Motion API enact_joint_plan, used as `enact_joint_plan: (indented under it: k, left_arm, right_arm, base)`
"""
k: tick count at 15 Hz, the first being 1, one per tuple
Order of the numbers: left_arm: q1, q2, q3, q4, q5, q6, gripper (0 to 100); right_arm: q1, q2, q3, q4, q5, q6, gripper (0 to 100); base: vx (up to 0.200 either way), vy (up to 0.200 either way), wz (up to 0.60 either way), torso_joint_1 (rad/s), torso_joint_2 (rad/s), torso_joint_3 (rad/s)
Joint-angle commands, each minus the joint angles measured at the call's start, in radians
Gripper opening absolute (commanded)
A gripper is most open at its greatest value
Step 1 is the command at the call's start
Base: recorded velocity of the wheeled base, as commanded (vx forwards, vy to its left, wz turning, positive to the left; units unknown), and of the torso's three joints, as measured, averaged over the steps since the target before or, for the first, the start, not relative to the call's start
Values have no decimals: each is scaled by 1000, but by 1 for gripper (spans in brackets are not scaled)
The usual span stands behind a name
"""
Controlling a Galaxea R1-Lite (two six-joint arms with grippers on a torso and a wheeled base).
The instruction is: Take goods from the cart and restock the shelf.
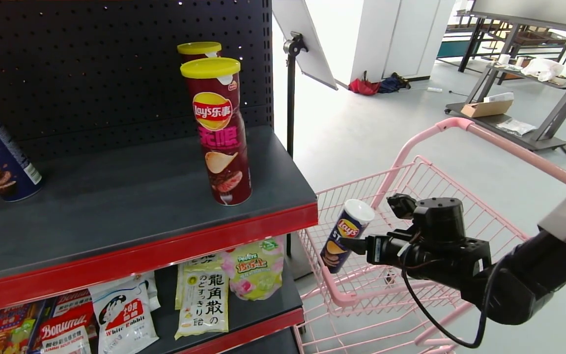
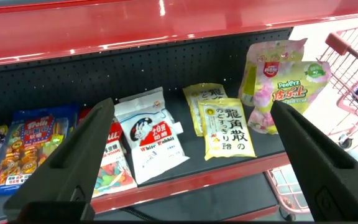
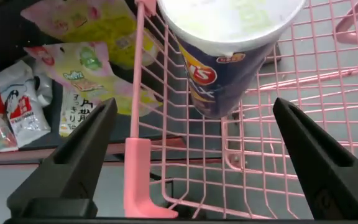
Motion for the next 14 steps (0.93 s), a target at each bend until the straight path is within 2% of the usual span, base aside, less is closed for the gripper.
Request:
enact_joint_plan:
  k: [1,8,13,14]
  left_arm:
    - [-1,0,0,0,0,0,100]
    - [-1,0,0,0,0,0,100]
    - [-1,0,0,0,0,0,100]
    - [1,0,0,0,0,0,100]
  right_arm:
    - [-1,76,-46,-2,-2,6,100]
    - [2,242,-282,-2,-42,1,100]
    - [5,306,-334,-2,-79,1,100]
    - [6,318,-342,-3,-93,1,0]
  base:
    - [0,0,0,0,0,0]
    - [0,0,0,0,0,0]
    - [0,0,0,0,0,0]
    - [0,0,0,0,0,0]
